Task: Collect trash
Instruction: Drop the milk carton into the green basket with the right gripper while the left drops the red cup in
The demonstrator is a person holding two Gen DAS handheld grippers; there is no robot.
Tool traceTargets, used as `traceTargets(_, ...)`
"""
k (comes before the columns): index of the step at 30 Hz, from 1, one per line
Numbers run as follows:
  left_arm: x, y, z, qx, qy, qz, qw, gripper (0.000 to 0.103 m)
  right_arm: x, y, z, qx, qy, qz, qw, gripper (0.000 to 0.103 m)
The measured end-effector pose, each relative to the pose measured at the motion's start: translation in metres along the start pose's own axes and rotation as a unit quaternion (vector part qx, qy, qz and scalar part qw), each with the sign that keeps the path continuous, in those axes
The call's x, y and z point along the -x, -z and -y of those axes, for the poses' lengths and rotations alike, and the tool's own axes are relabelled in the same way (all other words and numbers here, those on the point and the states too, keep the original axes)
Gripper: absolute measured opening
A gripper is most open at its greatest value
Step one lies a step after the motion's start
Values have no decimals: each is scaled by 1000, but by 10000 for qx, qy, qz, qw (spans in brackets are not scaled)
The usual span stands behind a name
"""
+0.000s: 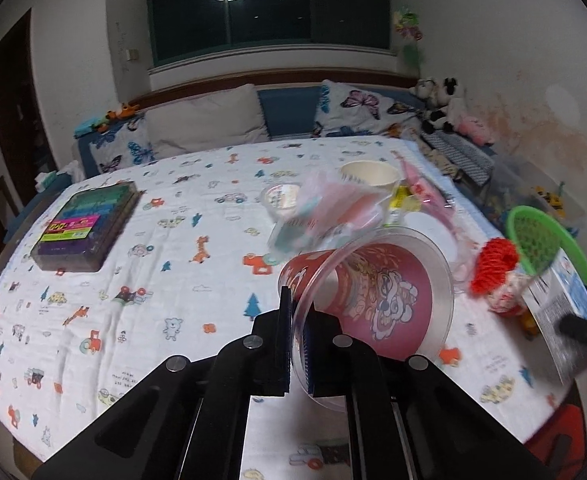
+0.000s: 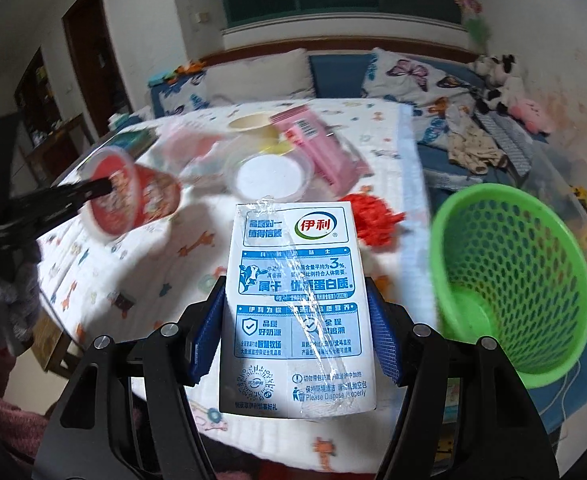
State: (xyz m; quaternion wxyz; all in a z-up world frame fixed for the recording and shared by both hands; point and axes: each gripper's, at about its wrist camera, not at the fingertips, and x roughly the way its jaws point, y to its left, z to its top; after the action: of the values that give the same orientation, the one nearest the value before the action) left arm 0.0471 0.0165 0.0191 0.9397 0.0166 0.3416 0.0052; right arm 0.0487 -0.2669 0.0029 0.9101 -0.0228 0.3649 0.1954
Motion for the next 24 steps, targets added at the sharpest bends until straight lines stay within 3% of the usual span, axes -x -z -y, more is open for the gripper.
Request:
traceTargets(7,24,-20,21,-120,705,237,9972,5,13,-9,53,-455,654,214,9966,65)
traceTargets(15,14,-51,77,-438,1287,371,9900,5,3,-5,126,-1099,1286,149,9855,65)
traceTargets(24,-14,-76,139,-686,1807,202,9809,5,-25,9,178,-1601,1438,-167,9764,66)
